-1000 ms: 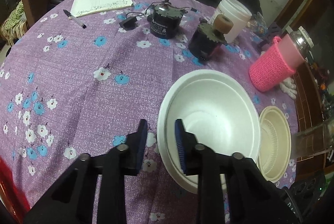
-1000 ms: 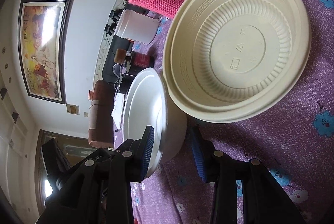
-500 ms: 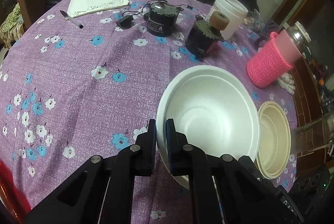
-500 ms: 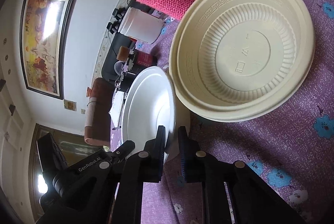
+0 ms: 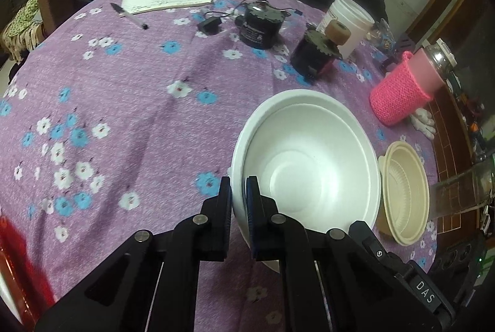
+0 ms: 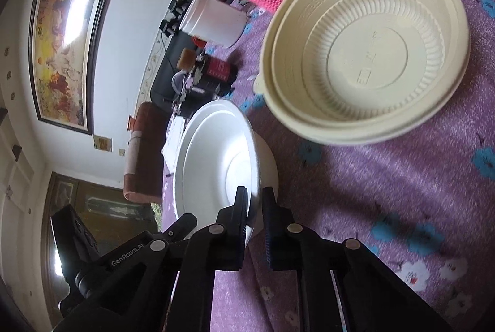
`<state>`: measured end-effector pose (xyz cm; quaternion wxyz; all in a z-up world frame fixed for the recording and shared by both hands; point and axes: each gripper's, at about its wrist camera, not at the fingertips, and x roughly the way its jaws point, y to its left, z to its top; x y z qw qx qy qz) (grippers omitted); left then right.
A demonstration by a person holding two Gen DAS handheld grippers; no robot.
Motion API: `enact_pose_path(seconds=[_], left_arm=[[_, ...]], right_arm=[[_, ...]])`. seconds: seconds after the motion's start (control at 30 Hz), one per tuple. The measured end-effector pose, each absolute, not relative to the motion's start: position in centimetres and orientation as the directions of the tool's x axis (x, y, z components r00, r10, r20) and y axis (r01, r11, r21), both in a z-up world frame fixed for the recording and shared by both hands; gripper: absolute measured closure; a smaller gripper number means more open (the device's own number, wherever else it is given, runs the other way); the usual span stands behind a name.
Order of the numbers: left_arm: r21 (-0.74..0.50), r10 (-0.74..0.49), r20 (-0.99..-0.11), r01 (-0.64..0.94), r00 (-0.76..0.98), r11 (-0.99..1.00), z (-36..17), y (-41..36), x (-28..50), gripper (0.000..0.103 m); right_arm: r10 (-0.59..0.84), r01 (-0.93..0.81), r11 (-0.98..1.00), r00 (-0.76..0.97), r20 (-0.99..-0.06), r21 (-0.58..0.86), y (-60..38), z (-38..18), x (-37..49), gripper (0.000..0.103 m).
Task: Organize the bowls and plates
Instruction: 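Carry the deep white bowl over the red plate stack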
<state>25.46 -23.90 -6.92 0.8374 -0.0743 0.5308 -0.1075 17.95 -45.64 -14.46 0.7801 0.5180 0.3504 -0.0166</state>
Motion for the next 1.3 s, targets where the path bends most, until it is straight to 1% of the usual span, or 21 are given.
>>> enact_pose_path(seconds=[0.33, 0.8, 1.3], left_arm=[[-0.226, -0.261, -0.854, 0.13, 0.45, 0.965, -5.8, -21.3, 22.0, 0.096], [-0.21, -0.271, -0.805, 0.174, 0.527, 0.962, -4.0, -17.7, 15.3, 0.096], [-0.199, -0.249, -0.745, 0.15, 0.619, 0.968, -1.6, -11.5, 10.6, 0.095]], right_arm=[[0.36, 0.354, 0.513, 0.738, -0.57, 0.782, -43.0, -13.0, 15.7, 0.094], [0.339, 0.308, 0.608, 0.733, -0.589, 0.732, -38.6, -10.4, 9.2, 0.094], [0.361, 0.221, 0.676, 0.733, -0.576, 0.704, -32.9, -7.1, 6.2, 0.094]])
